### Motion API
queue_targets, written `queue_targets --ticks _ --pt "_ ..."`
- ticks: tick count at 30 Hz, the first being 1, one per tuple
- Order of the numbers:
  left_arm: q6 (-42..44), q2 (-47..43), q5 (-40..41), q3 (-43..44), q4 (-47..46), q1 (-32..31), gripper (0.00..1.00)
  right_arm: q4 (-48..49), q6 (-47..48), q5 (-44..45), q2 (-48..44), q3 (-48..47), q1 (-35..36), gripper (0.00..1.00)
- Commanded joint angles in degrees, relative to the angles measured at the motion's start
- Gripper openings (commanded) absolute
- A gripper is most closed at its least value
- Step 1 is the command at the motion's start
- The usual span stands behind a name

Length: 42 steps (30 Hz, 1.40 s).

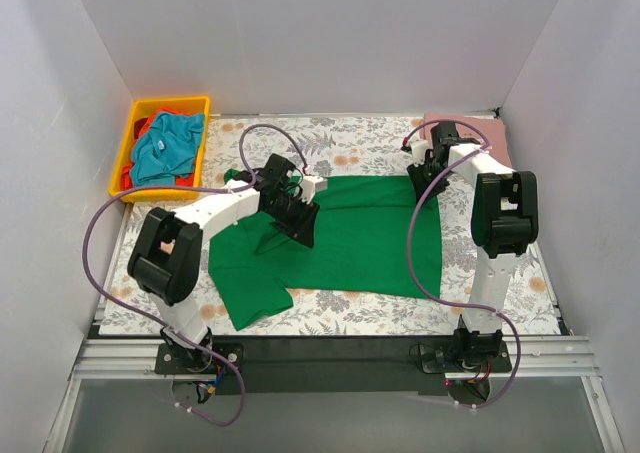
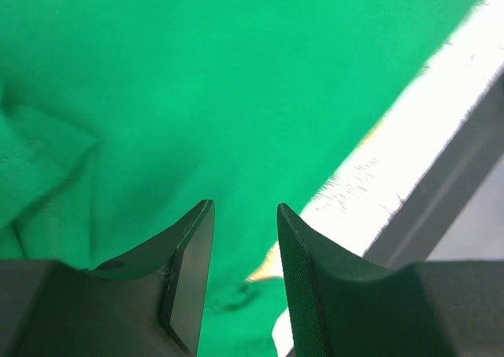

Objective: Fold and stack the t-shirts
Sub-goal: Fold the tshirt

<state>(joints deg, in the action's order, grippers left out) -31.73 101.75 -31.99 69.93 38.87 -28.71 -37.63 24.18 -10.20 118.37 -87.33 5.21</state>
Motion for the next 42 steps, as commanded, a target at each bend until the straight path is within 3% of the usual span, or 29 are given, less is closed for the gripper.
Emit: queue_targets --ticks 1,5,7,13,17,24,28,33,39,42 --pt "4.12 -7.79 -1.32 0.03 1.38 0.23 0.37 -0.08 0.69 0.18 0.55 -1.35 -0.55 0.29" --pt "0.44 -10.43 0.43 -0.67 -3.62 3.30 0.34 -0.08 0.69 0.44 0.99 -1.62 -0.47 0.28" --pt "-0.96 -10.09 5.16 -0.67 -7.40 6.02 0.34 -0.08 0.69 0.53 1.34 -1.70 -0.55 0.27" --pt "-0.27 -2.01 16.24 1.96 -9.34 9.20 0.31 -0.08 0.78 0.79 1.52 -1.88 -0.55 0.26" --pt "-0.62 1.51 17.22 1.70 -9.78 9.11 0.31 -0.17 0.78 0.70 1.25 -1.97 -0.55 0.25" --pt "0.61 -0.41 4.77 -0.05 -6.01 6.13 0.31 -0.17 1.04 0.70 0.90 -1.97 -0.55 0.25" --pt "1.14 -2.79 1.33 -1.64 -3.99 1.39 0.31 -0.25 1.04 0.79 1.34 -2.84 -0.55 0.25" --pt "1.14 -4.71 0.25 -2.16 -1.95 1.46 0.32 -0.25 0.86 0.35 2.83 -4.86 -0.55 0.25" --pt "-2.11 -13.67 0.25 -3.83 -3.62 11.20 0.34 -0.43 0.95 2.46 8.80 -11.71 -0.55 0.24" --pt "1.21 -16.66 -0.88 -5.41 -0.31 16.39 0.37 -2.96 0.77 0.02 6.98 -15.67 -0.38 0.28"
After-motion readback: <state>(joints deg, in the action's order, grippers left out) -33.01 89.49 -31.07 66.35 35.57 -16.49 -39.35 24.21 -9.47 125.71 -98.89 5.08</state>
